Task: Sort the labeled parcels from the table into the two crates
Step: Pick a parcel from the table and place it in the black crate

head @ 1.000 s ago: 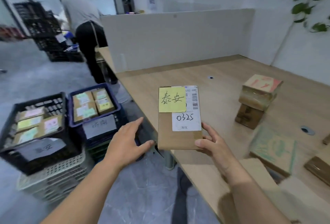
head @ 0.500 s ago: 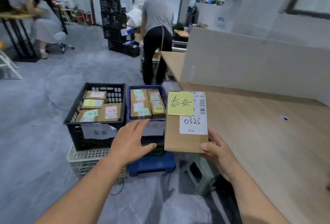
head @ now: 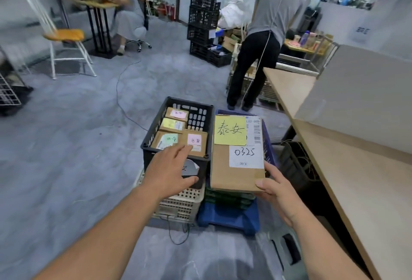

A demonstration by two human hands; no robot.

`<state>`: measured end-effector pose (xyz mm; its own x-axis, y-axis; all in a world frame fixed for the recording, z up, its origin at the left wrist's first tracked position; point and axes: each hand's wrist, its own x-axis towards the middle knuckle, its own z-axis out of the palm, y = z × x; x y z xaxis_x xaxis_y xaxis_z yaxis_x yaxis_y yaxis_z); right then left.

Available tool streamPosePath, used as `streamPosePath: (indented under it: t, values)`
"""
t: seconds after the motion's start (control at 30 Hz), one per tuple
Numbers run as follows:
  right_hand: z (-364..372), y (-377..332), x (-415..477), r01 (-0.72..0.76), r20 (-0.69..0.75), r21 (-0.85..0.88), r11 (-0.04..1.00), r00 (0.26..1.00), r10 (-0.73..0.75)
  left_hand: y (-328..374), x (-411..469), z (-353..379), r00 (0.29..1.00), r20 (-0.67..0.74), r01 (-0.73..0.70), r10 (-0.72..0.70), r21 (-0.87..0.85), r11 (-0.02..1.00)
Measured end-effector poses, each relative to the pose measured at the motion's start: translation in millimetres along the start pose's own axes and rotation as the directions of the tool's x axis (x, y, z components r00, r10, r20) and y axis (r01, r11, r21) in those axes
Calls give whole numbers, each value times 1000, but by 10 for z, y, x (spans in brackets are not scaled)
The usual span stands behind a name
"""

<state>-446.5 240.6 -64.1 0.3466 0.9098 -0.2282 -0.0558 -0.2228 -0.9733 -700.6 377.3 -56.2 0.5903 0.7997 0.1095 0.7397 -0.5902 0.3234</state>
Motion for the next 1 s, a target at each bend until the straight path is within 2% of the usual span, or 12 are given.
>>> streamPosePath:
  t: [0.3, 0.5, 0.63, 0.83, 1.0]
  values:
    - [116, 47, 1066, -45, 42, 32, 998, 998, 44, -440, 782, 162, 997, 55, 54, -56, 32, 998]
    - [96, 65, 2175, -79, 81, 79, 994, 994, 73, -685, 1796, 274, 991, 104, 79, -89, 94, 992]
    - [8, 65, 2893, -156, 64, 151, 976, 987, 148, -804, 2508, 404, 980, 164, 93, -113, 123, 988]
    - [-110, 54, 3715, -206, 98, 121, 971, 976, 195, -956, 3310, 627, 967, 221, 93, -128, 160, 983]
    - [-97, 147, 4161, -243, 108, 133, 961, 967, 230, -1128, 3632, 826, 953, 268, 97, -139, 166, 981]
